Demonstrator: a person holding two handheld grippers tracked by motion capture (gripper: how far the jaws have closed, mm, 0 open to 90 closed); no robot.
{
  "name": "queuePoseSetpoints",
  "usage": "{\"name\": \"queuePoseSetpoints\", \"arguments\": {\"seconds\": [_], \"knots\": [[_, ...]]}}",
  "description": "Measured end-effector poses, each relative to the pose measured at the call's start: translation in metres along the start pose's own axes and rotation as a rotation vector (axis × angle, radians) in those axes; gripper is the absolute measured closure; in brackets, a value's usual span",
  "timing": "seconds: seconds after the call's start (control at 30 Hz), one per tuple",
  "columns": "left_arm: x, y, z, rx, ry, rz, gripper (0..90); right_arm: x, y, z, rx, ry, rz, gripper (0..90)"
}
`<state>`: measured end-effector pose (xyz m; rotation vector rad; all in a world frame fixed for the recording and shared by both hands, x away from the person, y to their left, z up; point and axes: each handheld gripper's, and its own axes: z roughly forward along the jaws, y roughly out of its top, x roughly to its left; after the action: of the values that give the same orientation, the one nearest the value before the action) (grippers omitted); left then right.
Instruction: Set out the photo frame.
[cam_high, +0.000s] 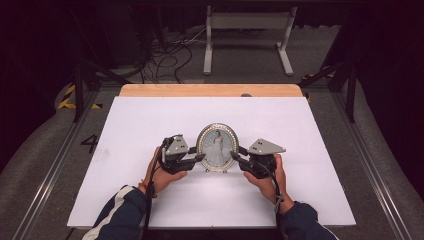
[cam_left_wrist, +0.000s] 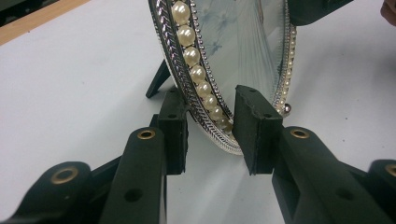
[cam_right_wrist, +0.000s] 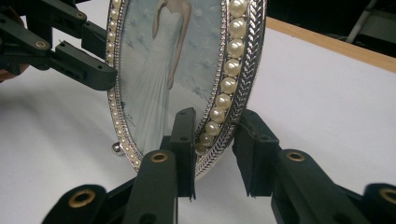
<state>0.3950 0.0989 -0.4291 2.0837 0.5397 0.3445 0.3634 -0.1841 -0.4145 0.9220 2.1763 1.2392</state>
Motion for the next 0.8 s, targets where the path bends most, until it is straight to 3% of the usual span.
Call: {"name": "queuePoseSetpoints", "arguments": {"seconds": [0.33,0.43,0.67,0.8], "knots": [[-0.003,0.002,-0.006,-0.012,0.034,0.028,64.0,0.001,0.002,-0.004,0.014,0.003,-0.056,63.9],[-0.004,0.003,-0.009,-0.006,0.052,0.045,61.2,0.000,0.002,-0.006,0.013,0.013,-0.056,61.1],[-0.005,0.003,-0.015,-0.001,0.051,0.061,51.7,-0.001,0.002,-0.011,0.016,0.032,-0.069,54.9],[-0.007,0.003,-0.017,0.007,0.057,0.073,44.3,-0.001,0.003,-0.013,0.027,0.033,-0.087,47.4]]}}
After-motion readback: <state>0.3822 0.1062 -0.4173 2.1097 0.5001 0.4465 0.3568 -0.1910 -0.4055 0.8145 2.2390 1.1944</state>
